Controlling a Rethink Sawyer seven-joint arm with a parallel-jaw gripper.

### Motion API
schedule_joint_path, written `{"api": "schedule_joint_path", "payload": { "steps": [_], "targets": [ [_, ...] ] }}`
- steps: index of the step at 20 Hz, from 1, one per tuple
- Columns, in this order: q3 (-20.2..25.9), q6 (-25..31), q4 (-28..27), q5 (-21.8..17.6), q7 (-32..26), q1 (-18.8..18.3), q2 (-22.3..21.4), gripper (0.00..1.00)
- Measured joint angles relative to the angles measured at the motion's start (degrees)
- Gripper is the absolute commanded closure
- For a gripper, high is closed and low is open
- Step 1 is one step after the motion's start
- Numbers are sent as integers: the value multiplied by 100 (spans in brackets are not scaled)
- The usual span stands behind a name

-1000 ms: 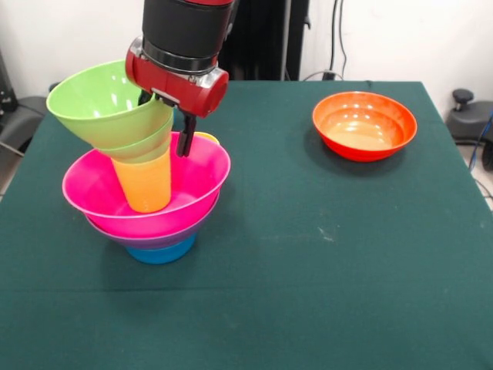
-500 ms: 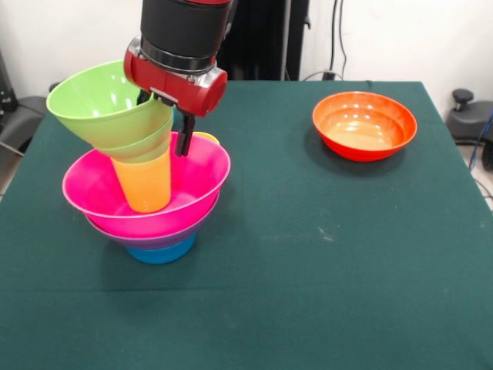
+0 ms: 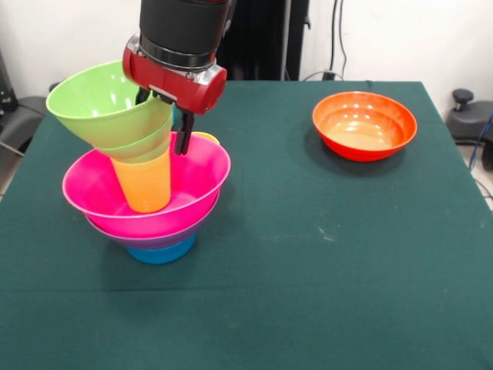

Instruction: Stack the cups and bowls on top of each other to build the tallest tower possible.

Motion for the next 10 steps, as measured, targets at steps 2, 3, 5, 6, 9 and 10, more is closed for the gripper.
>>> {"api": "schedule_joint_path", "payload": {
  "steps": [2,3,5,6,9,10],
  "targets": [
    [0,0,0,1,0,0,-9,0],
    [0,0,0,1,0,0,-12,0],
    [0,0,0,1,0,0,-19,0],
    [1,0,1,1,0,0,-24,0],
    [1,2,1,1,0,0,-63,0],
    [2,13,1,2,0,0,-79,0]
  ]
}}
